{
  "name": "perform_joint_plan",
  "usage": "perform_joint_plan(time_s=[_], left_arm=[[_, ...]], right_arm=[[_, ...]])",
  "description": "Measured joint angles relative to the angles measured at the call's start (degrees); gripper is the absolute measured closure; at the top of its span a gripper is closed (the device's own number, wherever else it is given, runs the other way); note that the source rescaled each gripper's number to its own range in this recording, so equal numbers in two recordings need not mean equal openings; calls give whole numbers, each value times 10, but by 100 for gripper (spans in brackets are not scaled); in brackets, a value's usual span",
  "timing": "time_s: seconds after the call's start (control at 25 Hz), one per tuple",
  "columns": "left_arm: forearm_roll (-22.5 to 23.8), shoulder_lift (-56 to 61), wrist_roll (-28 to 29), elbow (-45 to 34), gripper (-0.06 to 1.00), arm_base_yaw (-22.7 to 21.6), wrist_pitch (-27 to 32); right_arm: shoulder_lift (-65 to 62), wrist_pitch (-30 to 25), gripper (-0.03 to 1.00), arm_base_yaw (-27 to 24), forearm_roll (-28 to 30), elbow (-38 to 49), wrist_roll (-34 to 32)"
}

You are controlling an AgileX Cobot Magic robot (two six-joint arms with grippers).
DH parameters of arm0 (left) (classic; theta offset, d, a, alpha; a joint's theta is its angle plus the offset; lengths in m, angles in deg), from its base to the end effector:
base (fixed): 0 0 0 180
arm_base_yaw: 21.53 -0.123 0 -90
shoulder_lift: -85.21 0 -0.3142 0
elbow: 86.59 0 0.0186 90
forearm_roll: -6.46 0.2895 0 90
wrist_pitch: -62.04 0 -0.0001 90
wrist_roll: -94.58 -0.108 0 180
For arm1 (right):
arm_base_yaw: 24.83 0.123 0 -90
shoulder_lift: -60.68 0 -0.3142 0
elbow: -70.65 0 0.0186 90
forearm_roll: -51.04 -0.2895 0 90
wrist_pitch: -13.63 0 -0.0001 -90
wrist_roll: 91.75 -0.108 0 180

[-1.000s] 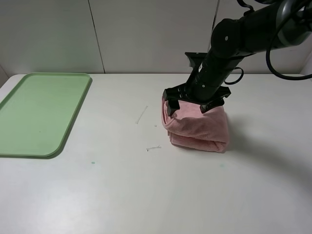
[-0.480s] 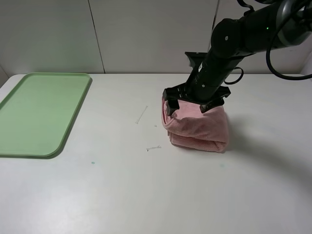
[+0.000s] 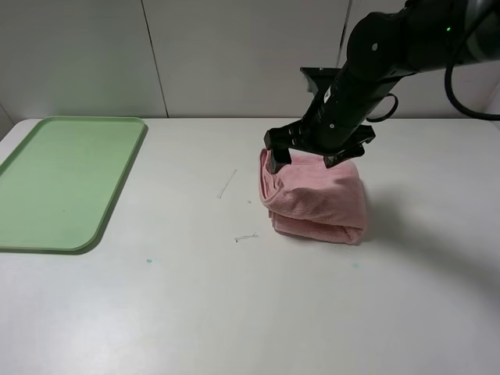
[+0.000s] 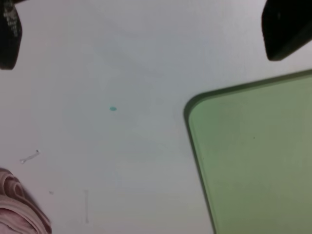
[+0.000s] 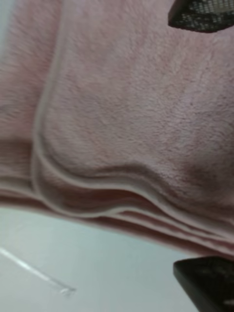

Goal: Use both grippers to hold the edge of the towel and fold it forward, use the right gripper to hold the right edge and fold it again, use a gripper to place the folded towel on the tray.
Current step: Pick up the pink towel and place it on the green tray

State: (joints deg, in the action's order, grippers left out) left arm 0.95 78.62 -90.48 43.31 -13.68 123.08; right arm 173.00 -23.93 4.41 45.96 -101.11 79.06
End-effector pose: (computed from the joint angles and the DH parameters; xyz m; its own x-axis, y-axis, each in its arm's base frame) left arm 0.0135 -0.0110 0.2836 -0.4501 0.1039 -0.8869 0.2288 0.9735 -0.0020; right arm 0.3622 0.2094 0.1824 -0.9032 -0.2439 -0.3531 -0.3069 0.9422 0.1344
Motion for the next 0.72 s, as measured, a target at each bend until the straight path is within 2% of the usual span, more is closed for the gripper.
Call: perform_joint_plan(time_s=[0.24, 0.56, 0.72], left_arm=[[0, 0, 0, 0, -4, 0, 0], [0, 0, 0, 0, -4, 0, 0], [0, 0, 0, 0, -4, 0, 0]], right_arm=[[-57, -15, -3, 0, 18, 0, 0], [-121, -109, -3, 0, 84, 0, 0], [-161, -139, -3, 0, 112, 0, 0]])
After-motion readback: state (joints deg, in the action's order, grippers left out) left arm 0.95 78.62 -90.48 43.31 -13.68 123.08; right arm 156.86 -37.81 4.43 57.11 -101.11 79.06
